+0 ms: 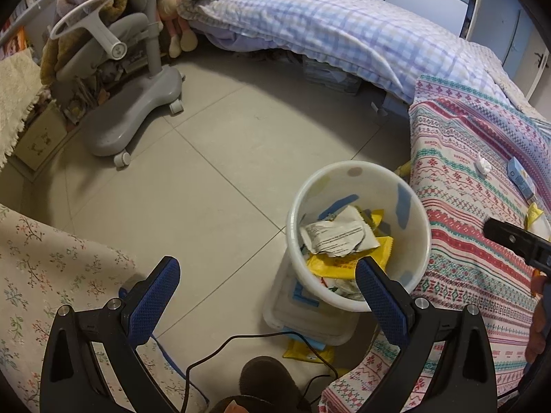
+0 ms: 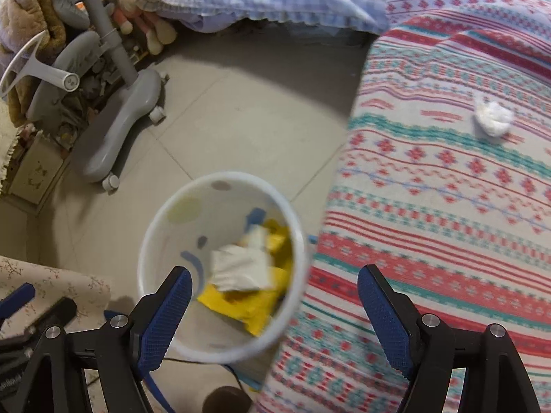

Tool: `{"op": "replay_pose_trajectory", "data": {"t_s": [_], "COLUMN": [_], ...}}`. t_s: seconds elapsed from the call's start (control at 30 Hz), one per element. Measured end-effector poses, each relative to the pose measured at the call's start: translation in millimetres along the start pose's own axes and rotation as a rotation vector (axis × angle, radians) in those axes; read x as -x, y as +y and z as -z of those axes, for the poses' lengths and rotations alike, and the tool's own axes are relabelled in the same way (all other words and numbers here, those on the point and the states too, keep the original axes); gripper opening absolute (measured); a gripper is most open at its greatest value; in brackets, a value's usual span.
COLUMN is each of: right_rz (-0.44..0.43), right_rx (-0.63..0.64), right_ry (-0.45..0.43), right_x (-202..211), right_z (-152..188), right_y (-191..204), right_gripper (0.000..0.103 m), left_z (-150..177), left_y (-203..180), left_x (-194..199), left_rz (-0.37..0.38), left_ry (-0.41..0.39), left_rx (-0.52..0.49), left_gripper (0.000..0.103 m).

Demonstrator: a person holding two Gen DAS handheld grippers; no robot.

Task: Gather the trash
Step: 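Grasp the orange peel on the bedspread with the right tool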

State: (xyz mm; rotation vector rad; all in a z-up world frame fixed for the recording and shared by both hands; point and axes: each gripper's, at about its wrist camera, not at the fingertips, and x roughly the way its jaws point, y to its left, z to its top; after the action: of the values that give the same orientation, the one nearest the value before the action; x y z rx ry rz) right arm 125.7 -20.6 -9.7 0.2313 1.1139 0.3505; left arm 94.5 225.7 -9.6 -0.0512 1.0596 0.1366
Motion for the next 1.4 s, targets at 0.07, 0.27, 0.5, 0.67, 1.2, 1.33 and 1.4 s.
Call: {"op": "replay_pose_trajectory", "data": {"t_s": [0.07, 0.27, 0.5, 0.67, 1.2, 1.33, 1.4], "right_rz": [0.023, 0.137, 0.257, 0.320, 0.412, 0.384, 0.392], "right_rx": [0.007, 0.025, -0.073, -0.173, -0.300, -0.341, -0.334], "right_ry": [-0.001, -0.032, -0.024, -0.009, 0.093, 0.112, 0.106], "right_x": [10.3, 56.2, 100.0, 120.3, 105.3, 96.8, 96.8], "right_z": [3.7, 20.7, 41.5, 58.0, 80.2, 78.4, 77.5], "right_y": [-9.7, -60.5, -147.1, -208.2, -295.5, -306.8, -307.6], "right_gripper": [0.084, 0.084, 0.084, 0.084, 0.074, 0.064, 0.055], "left_z": [-0.1, 0.6, 2.0, 2.9, 6.8, 9.9, 11.4], "left_y": [-6.5, -32.5, -64.6, -89.6, -199.0, -223.5, -235.8], "left_x": [1.6, 7.3, 13.3, 17.7, 24.7, 22.8, 21.8], "left_rz": [0.008, 0.054, 0.087, 0.119, 0.209, 0.224, 0.230], "left_ry": [-0.002, 0.006, 0.014, 0.018, 0.039, 0.047, 0.050], "left_rx": [-0.007, -0.025, -0.047, -0.061, -0.205, -0.228, -0.239], "left_gripper": [0.103, 0.103, 0.103, 0.103, 0.103, 0.103, 0.103]}}
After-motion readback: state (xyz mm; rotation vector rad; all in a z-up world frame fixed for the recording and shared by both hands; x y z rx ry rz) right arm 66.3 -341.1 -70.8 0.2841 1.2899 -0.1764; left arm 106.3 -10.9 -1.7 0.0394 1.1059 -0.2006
